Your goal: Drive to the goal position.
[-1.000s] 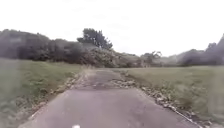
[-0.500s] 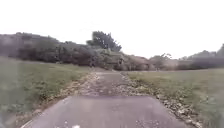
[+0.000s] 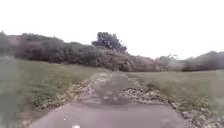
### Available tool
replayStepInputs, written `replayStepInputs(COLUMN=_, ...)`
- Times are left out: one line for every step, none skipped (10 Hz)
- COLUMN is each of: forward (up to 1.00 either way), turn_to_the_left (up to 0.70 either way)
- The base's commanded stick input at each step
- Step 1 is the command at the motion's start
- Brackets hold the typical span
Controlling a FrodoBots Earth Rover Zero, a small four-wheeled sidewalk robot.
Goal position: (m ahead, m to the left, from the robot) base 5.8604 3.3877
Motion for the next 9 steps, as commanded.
replayStepInputs(forward=0.7, turn_to_the_left=0.0)
replayStepInputs(forward=0.7, turn_to_the_left=0.0)
replayStepInputs(forward=0.7, turn_to_the_left=0.0)
replayStepInputs(forward=0.7, turn_to_the_left=0.0)
replayStepInputs(forward=0.7, turn_to_the_left=0.0)
replayStepInputs(forward=0.7, turn_to_the_left=0.02)
replayStepInputs(forward=0.7, turn_to_the_left=0.08)
replayStepInputs(forward=0.7, turn_to_the_left=0.15)
replayStepInputs(forward=0.7, turn_to_the_left=0.35)
